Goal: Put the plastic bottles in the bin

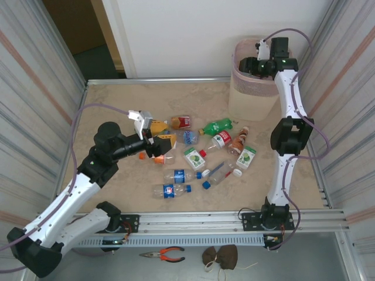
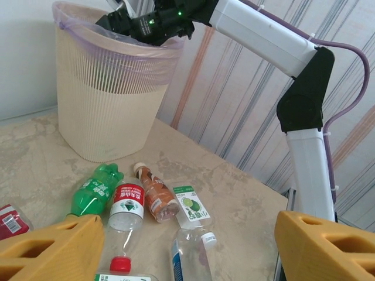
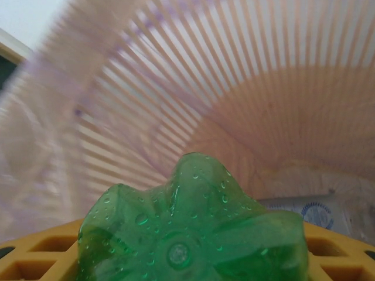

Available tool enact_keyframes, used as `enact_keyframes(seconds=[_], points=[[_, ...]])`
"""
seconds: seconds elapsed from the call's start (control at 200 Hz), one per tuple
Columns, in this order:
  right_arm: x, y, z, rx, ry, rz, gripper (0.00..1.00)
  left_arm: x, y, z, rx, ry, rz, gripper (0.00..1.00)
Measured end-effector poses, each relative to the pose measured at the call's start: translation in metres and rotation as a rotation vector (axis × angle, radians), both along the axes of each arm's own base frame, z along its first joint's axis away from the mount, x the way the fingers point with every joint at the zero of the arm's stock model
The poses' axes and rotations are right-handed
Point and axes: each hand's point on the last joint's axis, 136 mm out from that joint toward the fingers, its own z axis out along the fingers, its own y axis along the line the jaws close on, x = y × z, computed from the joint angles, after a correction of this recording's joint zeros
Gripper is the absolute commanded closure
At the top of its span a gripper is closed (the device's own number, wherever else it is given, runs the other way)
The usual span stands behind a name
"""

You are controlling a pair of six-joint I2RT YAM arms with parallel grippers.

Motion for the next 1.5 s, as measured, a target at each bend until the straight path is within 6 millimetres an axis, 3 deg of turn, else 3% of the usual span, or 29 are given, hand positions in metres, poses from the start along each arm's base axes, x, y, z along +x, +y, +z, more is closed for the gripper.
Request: enact_keyframes(seconds=[0.266, 0.541, 0.817, 0.987, 1.122, 1.498], points=[[-0.001, -0.003, -0.047, -0.015, 0.134, -0.006, 0.41, 0.004, 0.002, -0.006, 0.007, 0.013, 0.012, 0.24], [-0.001, -0.002, -0.042, -0.011, 0.127, -0.004, 0.25, 0.004, 0.002, -0.006, 0.007, 0.014, 0.013, 0.24], [-0.001, -0.003, -0.031, -0.008, 0.104, -0.007, 0.24, 0.007, 0.005, -0.007, 0.004, 0.02, 0.024, 0.24], [-0.006, -0.004, -0.007, -0.014, 0.062, -0.013, 0.24, 0.01, 0.007, -0.01, 0.014, 0.032, 0.051, 0.26], [-0.014, -0.011, 0.025, -0.03, 0.006, -0.036, 0.24, 0.019, 0.013, -0.026, 0.051, 0.088, 0.114, 0.26], [-0.059, -0.023, 0.127, -0.072, -0.17, -0.1, 0.24, 0.052, 0.047, -0.102, 0.191, 0.393, 0.367, 0.3]])
